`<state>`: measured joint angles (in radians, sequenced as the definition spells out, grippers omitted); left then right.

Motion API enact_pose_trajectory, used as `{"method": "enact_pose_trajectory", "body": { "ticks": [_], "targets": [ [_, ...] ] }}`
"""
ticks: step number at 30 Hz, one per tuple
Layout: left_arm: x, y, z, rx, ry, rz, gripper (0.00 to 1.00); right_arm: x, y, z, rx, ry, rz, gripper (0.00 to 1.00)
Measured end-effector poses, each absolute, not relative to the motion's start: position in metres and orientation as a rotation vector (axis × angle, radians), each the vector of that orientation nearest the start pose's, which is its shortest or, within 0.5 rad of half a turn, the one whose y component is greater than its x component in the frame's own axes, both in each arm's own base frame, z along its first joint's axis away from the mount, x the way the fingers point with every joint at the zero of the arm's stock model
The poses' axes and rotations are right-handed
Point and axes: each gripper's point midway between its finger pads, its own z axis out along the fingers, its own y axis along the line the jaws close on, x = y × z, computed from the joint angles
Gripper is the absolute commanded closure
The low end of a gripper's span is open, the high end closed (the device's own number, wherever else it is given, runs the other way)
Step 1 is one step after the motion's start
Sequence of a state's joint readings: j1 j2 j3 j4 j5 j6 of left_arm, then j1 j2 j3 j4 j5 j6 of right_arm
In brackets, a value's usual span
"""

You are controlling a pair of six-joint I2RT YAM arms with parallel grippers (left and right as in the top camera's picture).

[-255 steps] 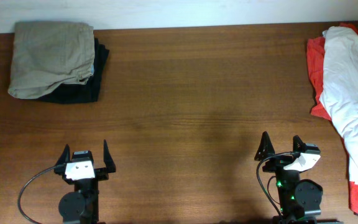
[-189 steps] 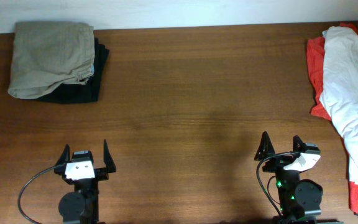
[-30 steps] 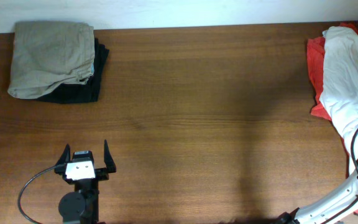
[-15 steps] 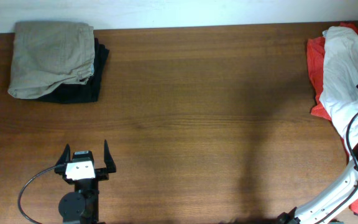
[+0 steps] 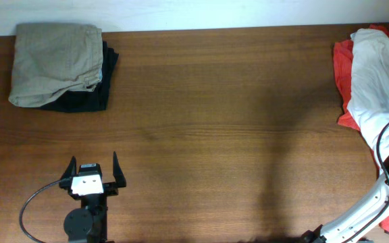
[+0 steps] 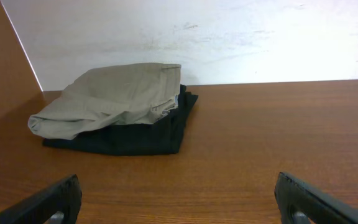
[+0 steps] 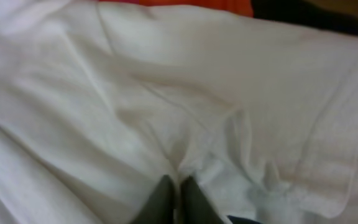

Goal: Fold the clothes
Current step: 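Reach the right gripper to the clothes pile and grasp the white shirt, then lift the white shirt with the right gripper and drop it mid-table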

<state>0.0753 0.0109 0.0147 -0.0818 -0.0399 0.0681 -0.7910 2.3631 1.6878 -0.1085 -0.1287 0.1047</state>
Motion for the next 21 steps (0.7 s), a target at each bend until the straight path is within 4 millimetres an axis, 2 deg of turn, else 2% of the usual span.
{"method": "enact_pose_trajectory", "body": {
  "ticks": [3,6,8,12,14,17,19,20,21],
  "targets": [
    [0.245,0.025,0.158,-0.036,1.650,0.142,0.01,0.444,-0.417,0.023,0.964,2.150,-0.184,0.96],
    [0.245,0.025,0.158,-0.036,1.650,0.142,0.01,0.444,-0.416,0.041,0.972,2.130,-0.174,0.96],
    [0.245,0.025,0.158,-0.036,1.650,0.142,0.01,0.447,-0.413,0.066,0.966,2.091,-0.148,0.96],
    [0.245,0.025,0.158,-0.036,1.650,0.142,0.01,0.460,-0.397,0.140,0.918,1.967,-0.056,0.96],
    [0.245,0.025,0.158,-0.036,1.650,0.142,0.01,0.472,-0.373,0.182,0.861,1.914,0.029,0.96],
    [0.245,0.025,0.158,-0.036,1.650,0.142,0.01,0.492,-0.322,0.221,0.774,1.897,0.165,0.96],
    [0.245,0.025,0.158,-0.036,1.650,0.142,0.01,0.512,-0.270,0.233,0.702,1.928,0.279,0.96],
    [0.245,0.025,0.158,-0.037,1.650,0.143,0.01,0.519,-0.252,0.232,0.677,1.947,0.319,0.96],
    [0.245,0.025,0.158,-0.036,1.650,0.142,0.01,0.527,-0.225,0.230,0.646,1.979,0.376,0.96]
  ]
}}
